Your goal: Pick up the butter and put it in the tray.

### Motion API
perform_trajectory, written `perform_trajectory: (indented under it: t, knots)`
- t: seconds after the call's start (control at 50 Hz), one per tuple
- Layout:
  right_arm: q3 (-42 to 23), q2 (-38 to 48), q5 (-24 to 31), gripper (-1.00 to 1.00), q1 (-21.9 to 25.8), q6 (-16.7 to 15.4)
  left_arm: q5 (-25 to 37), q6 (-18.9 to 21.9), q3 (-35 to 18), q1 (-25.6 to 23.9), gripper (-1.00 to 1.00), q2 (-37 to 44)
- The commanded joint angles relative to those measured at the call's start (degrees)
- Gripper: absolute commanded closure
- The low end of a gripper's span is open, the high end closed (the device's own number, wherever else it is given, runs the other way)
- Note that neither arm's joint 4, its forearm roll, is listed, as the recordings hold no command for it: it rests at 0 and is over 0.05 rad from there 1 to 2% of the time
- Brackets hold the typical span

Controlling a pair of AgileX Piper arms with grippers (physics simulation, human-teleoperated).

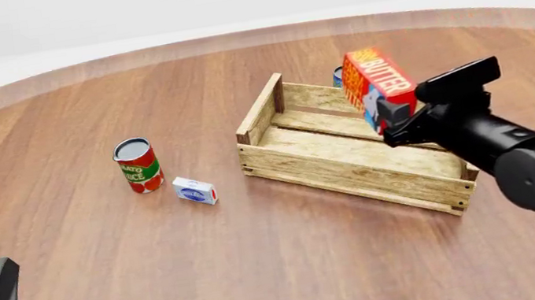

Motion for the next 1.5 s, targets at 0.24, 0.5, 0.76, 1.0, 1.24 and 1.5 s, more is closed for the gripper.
perform_trajectory:
  t: [0.24,0.5,0.76,1.0,1.24,1.5]
  knots:
    - [-2.1,4.5,-3.0,1.00,0.1,1.9,0.0,0.0,0.0,0.0,-1.00,0.0]
    - [-2.8,7.1,-4.2,1.00,0.6,2.5,0.0,0.0,0.0,0.0,-1.00,0.0]
    - [-3.3,9.6,-5.4,1.00,0.9,2.8,0.0,0.0,0.0,0.0,-1.00,0.0]
    - [-3.9,12.1,-6.4,1.00,0.9,3.0,0.0,0.0,0.0,0.0,-1.00,0.0]
    - [-4.0,13.6,-7.3,1.00,0.8,3.4,0.0,0.0,0.0,0.0,-1.00,0.0]
    - [-4.4,14.6,-7.6,1.00,0.8,3.4,0.0,0.0,0.0,0.0,-1.00,0.0]
